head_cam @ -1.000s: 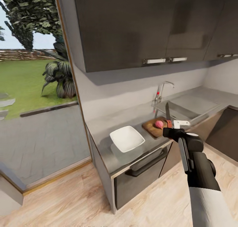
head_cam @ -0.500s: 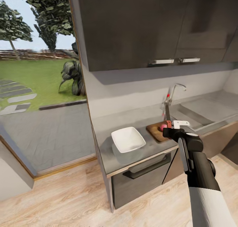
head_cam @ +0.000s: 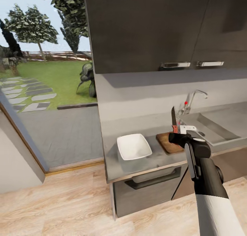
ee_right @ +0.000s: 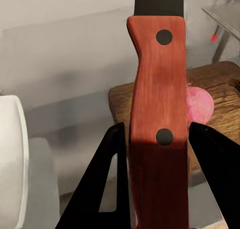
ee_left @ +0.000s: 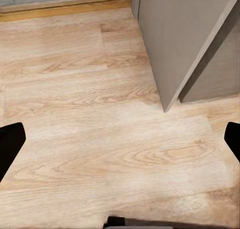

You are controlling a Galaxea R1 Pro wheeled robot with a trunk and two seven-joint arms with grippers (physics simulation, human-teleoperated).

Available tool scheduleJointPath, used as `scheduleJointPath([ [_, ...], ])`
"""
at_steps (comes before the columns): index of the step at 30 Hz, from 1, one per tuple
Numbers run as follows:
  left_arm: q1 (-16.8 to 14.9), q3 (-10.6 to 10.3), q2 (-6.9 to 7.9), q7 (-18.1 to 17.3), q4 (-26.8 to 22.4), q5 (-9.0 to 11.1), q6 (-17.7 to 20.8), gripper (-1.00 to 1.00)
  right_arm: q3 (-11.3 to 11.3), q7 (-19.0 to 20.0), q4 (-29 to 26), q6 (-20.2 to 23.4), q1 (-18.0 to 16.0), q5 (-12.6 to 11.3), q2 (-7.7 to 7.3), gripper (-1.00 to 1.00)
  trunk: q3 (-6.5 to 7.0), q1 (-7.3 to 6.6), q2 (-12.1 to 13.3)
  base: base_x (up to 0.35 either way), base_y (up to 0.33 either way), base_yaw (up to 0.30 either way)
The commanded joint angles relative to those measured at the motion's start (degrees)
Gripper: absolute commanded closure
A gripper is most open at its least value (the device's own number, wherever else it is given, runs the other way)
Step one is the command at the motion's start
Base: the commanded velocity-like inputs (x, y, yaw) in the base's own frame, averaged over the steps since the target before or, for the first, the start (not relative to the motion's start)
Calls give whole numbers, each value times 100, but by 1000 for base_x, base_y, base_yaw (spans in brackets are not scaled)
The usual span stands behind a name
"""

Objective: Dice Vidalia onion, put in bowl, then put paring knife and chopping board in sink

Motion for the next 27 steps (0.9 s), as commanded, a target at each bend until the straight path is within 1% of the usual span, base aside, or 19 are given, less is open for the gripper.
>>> scheduleJointPath([
  [1,-1,-35,9,47,-4,32,-11,-100,-11,61,-6,25,-4,57,3,100,-11,4,-11,101,-304,284],
  [8,-1,-39,-12,47,16,32,-11,-100,-11,61,5,25,-4,53,13,100,-11,4,-11,110,-301,284],
  [27,-1,-43,-26,41,22,32,-11,-100,-11,61,12,25,-4,53,20,100,-11,4,-11,4,-303,284],
])
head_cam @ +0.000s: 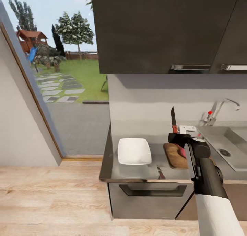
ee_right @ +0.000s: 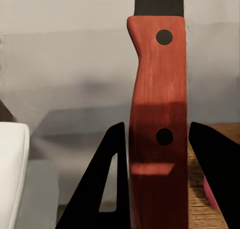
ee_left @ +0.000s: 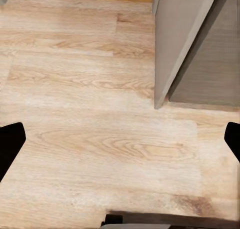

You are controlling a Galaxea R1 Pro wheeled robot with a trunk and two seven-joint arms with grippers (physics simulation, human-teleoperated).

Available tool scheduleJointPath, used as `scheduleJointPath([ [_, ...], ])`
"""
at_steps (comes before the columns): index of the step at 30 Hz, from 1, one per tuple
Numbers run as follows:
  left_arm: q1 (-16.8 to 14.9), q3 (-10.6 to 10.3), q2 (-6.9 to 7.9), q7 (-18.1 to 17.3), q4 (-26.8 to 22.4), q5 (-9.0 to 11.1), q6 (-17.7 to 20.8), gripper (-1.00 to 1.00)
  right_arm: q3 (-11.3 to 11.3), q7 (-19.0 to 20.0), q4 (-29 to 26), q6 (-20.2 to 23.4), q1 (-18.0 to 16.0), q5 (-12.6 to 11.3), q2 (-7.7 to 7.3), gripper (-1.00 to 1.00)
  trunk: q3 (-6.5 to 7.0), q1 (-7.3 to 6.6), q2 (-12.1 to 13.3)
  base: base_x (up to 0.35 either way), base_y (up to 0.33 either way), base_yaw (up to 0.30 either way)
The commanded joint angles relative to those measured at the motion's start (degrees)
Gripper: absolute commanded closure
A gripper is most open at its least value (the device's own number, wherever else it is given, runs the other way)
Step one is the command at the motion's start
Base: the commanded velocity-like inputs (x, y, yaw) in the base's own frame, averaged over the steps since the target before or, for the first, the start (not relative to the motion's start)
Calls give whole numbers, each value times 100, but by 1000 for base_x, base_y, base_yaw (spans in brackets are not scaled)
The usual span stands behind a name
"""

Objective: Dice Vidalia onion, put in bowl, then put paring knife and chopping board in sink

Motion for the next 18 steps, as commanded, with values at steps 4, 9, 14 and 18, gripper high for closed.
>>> scheduleJointPath([
  [4,-1,-37,9,45,-9,31,-12,-100,-13,61,-8,24,-4,65,-1,100,-11,4,-11,0,-304,284],
  [9,-1,-43,9,45,-13,25,-14,-100,-26,37,-1,19,-4,114,-28,100,-11,4,-11,0,-304,206],
  [14,-1,-44,4,45,-9,25,-12,-100,-26,26,356,-471,-4,1305,-204,100,-11,4,-11,0,-304,32],
  [18,-1,-44,1,45,2,26,-12,-100,-17,4,847,-1325,-4,2606,-205,100,-11,4,-11,0,-304,3],
])
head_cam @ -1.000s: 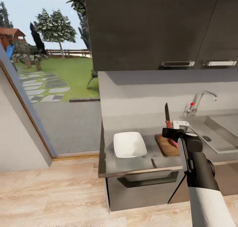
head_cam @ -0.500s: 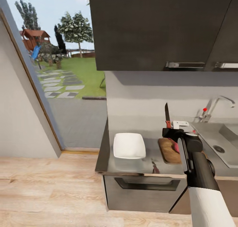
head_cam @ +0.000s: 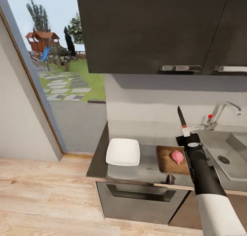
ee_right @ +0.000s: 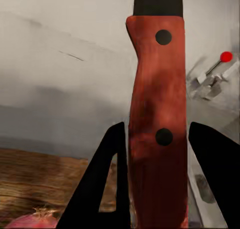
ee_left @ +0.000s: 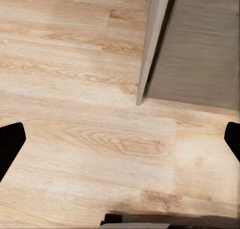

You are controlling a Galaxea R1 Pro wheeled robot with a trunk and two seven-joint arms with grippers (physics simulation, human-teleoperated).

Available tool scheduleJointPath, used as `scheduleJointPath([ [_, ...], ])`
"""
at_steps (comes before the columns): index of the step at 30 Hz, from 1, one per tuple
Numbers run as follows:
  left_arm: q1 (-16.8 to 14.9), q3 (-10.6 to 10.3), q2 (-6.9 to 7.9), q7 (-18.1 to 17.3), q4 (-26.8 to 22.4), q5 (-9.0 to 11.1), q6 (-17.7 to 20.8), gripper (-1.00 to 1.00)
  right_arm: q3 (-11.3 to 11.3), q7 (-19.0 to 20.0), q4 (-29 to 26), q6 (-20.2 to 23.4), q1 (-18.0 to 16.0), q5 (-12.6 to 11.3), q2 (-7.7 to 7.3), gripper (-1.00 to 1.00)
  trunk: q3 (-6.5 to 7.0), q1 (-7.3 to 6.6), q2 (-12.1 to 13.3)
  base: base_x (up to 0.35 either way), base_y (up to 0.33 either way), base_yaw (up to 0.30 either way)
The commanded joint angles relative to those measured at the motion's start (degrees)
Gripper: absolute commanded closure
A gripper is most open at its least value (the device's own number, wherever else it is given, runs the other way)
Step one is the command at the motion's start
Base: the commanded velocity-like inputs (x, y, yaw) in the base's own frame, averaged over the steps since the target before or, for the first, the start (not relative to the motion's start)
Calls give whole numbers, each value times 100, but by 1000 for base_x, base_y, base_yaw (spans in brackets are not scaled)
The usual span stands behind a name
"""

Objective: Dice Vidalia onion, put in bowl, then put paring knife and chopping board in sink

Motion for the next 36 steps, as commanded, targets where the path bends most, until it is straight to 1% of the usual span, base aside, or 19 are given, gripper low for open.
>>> scheduleJointPath([
  [1,0,-35,9,47,11,33,-13,-100,-3,55,58,-36,-4,285,6,100,-11,4,-13,0,-304,1],
  [2,0,-35,9,47,33,33,-15,-100,-2,52,108,-74,-4,479,10,100,-11,4,-13,0,-304,0],
  [3,0,-35,9,47,42,33,-16,-100,-1,51,126,-88,-4,565,13,100,-11,4,-13,0,-304,0],
  [5,0,-35,9,47,72,32,-18,-100,0,49,272,-131,-4,876,22,100,-11,4,-13,0,-304,0],
  [9,0,-35,9,47,70,32,-19,-100,38,47,624,-150,-4,989,40,100,-11,4,-13,0,-285,0],
  [14,0,-35,9,47,70,32,-19,-100,306,-1,839,-161,-4,1037,73,100,-11,4,-13,0,-85,0],
  [16,0,-35,9,47,74,32,-19,-100,413,-83,984,-209,-4,1178,75,100,-11,4,-13,0,-19,0],
  [17,0,-35,9,47,77,32,-19,-100,460,-117,1077,-370,-4,1294,77,100,-11,4,-13,0,-7,0],
  [19,0,-35,9,47,82,32,-19,-100,490,-133,1144,-755,-4,1373,81,100,-11,4,-13,0,-4,0],
  [20,0,-35,9,47,84,32,-19,-100,499,-132,1171,-1027,-4,1398,92,100,-11,4,-13,0,-2,0],
  [22,0,-35,9,47,85,32,-19,-100,506,-76,1187,-1235,7,1413,105,100,-11,4,-13,0,-1,0],
  [24,0,-35,9,47,91,32,-19,-100,509,128,1196,-1343,76,1436,107,100,-11,4,-13,0,0,0],
  [28,0,-31,9,47,94,32,-19,-100,504,210,1198,-1353,131,1538,99,100,-11,4,-13,0,0,0],
  [29,0,-29,9,47,94,32,-19,-100,503,219,1203,-1350,136,1624,100,100,-11,4,-13,0,0,0],
  [30,0,-30,9,47,94,32,-19,-100,506,229,1221,-1345,140,1779,104,100,-11,4,-13,0,0,0],
  [32,0,-28,9,47,93,32,-19,-100,503,241,1211,-1349,143,1889,110,100,-11,4,-13,0,0,0],
  [34,0,-27,9,47,86,32,-19,-100,484,292,1159,-1355,144,1843,112,100,-11,4,-13,0,0,0],
  [35,0,-27,9,47,85,32,-19,-100,469,353,1092,-1353,144,1714,115,100,-11,4,-13,0,0,0],
  [36,0,-28,9,47,85,32,-19,-100,452,426,1011,-1340,145,1494,116,100,-11,4,-13,0,0,0],
])
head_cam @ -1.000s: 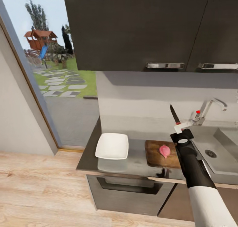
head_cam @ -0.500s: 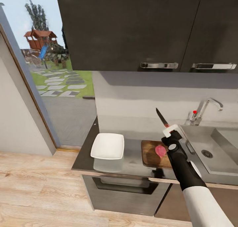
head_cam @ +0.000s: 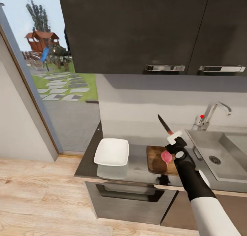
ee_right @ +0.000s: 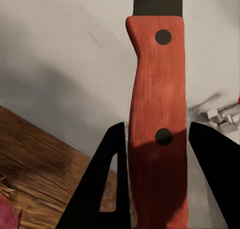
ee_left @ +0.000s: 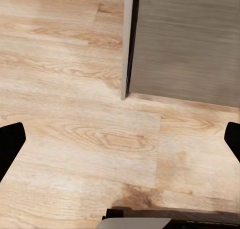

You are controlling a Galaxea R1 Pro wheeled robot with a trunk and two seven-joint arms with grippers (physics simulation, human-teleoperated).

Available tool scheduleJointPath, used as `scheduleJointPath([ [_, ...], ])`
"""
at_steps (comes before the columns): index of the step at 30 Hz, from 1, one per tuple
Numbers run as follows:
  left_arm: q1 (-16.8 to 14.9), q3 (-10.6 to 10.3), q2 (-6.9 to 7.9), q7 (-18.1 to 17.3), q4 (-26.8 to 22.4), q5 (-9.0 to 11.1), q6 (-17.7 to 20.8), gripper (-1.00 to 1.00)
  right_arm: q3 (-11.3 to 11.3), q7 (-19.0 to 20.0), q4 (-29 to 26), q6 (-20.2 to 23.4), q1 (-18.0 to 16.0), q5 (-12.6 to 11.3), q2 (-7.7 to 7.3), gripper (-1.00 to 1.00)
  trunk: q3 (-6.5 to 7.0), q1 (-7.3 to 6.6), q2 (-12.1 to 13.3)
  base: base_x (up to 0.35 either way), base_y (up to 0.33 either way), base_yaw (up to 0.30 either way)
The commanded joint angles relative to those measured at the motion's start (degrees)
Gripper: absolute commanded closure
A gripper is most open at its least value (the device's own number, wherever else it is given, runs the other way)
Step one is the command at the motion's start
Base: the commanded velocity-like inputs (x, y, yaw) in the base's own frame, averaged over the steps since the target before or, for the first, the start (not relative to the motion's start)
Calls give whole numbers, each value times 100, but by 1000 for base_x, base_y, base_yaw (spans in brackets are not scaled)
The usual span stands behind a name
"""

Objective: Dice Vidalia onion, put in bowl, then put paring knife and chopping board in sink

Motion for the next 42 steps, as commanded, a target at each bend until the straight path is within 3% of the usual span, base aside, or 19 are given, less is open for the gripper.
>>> scheduleJointPath([
  [1,-1,-39,10,43,-4,40,-13,-100,-16,128,-108,40,-3,-232,-3,100,-11,4,-12,0,0,0],
  [2,-1,-43,-12,28,8,40,-12,-100,-19,222,-587,266,-3,-897,-9,100,-11,4,-12,0,0,0],
  [3,-1,-44,-26,23,12,40,-12,-100,-10,245,-889,474,-3,-1047,0,100,-11,4,-12,0,0,0],
  [7,-1,-45,-47,21,20,39,-13,-100,299,310,-1950,1136,-3,-1237,4,100,-11,4,-12,0,0,0],
  [8,-1,-45,-48,21,23,40,-13,-100,563,320,-2174,1222,-3,-1199,-20,100,-11,4,-12,0,0,0],
  [10,-1,-45,-50,21,27,41,-13,-100,1017,330,-2451,1303,-3,-986,-83,100,-11,4,-12,0,0,0],
  [12,-1,-45,-51,20,33,39,-13,-100,1508,358,-2657,1418,-3,-358,-311,100,-11,4,-12,0,0,0],
  [13,-1,-45,-51,20,34,39,-13,-100,1623,382,-2686,1457,-3,-160,-377,100,-11,4,-12,0,0,0],
  [14,-1,-45,-52,20,35,39,-13,-100,1885,470,-2729,1540,-3,239,-499,100,-11,4,-12,0,0,0],
  [15,-1,-45,-52,20,39,39,-13,-100,2203,614,-2762,1625,-3,597,-591,100,-11,4,-12,0,0,0],
  [16,-1,-43,-49,20,40,38,-13,-100,2780,951,-2807,1804,0,1025,-702,100,-11,4,-12,0,0,0],
  [19,-1,-39,-45,20,39,38,-13,-100,3050,1144,-2827,2017,41,1198,-798,100,-11,4,-12,0,0,0],
  [21,-1,-38,-44,20,38,38,-13,-100,3169,1214,-2835,2172,266,1269,-873,100,-11,4,-12,0,0,0],
  [27,-1,-37,-43,20,38,38,-13,-100,3233,1218,-2833,2268,743,1288,-923,100,-11,4,-12,0,0,0],
  [30,-1,-38,-38,25,37,38,-13,-100,3213,1209,-2826,2273,929,1142,-929,100,-11,4,-12,0,0,0],
  [32,-1,-37,-30,28,28,38,-13,-100,3184,1135,-2799,2274,1000,754,-945,100,-11,4,-12,0,0,0],
  [33,-1,-37,-28,29,20,38,-17,-100,3127,936,-2768,2271,1022,332,-1052,100,-11,4,-12,0,0,0],
  [37,-1,-37,-26,36,20,38,-21,-100,3058,249,-2738,2267,1039,-658,-1394,100,-11,4,-12,0,0,0],
  [42,-1,-37,-26,38,26,38,-20,-100,3048,-574,-2631,2239,1073,-1406,-1609,100,-11,4,-12,0,0,0],
])
